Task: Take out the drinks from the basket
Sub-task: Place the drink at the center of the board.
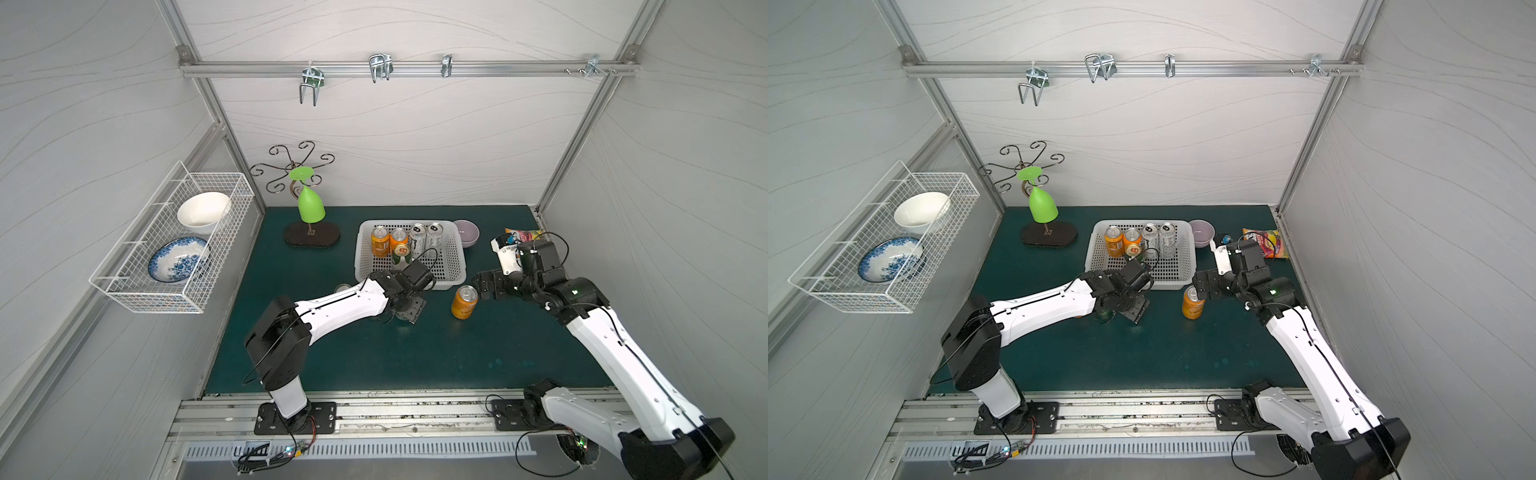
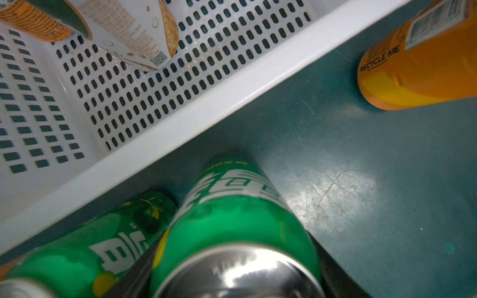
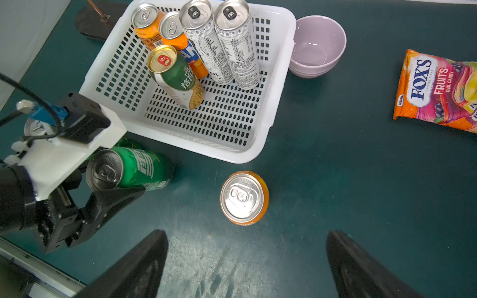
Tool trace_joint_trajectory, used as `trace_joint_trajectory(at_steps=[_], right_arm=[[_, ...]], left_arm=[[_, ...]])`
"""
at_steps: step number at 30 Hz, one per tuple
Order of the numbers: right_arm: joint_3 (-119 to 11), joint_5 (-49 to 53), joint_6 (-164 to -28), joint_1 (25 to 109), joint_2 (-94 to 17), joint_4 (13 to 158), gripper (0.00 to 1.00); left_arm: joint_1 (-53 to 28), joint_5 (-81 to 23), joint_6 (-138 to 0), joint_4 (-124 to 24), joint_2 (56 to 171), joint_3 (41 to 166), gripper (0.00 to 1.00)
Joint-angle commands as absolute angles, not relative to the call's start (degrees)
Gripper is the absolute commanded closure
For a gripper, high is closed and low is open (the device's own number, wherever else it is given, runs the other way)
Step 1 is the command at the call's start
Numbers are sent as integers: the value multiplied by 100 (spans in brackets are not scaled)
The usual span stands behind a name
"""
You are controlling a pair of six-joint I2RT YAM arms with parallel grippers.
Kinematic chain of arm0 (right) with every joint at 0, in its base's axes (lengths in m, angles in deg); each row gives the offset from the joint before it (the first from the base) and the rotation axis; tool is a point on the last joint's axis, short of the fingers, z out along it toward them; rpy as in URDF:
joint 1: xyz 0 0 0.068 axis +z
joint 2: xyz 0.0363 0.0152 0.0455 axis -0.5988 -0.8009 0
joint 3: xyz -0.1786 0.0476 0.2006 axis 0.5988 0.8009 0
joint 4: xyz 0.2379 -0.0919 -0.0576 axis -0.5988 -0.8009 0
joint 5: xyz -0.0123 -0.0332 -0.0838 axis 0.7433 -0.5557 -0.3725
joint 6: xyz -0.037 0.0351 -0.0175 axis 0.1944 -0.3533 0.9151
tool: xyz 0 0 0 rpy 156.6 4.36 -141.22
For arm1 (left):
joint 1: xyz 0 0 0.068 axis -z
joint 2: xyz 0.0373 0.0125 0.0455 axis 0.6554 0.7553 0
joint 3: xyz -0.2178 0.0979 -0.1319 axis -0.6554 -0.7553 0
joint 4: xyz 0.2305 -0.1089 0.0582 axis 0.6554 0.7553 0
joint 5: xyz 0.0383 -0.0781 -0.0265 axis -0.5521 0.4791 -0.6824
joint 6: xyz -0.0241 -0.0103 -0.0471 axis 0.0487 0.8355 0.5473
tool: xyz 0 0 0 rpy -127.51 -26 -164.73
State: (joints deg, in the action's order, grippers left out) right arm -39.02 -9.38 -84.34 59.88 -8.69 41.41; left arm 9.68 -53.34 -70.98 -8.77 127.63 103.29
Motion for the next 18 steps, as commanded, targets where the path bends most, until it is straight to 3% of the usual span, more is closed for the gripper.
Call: trace_joint_trajectory(at_steps=[1, 18], right_arm=[[-3859, -951, -8412, 5949, -768, 4081, 1], [-3859, -876, -8404, 5937, -807, 4138, 1]], left_arm=[[932, -5490, -7030, -1306, 12813, 10402, 53], [774, -5317, -6853, -1587, 12910, 10174, 51]])
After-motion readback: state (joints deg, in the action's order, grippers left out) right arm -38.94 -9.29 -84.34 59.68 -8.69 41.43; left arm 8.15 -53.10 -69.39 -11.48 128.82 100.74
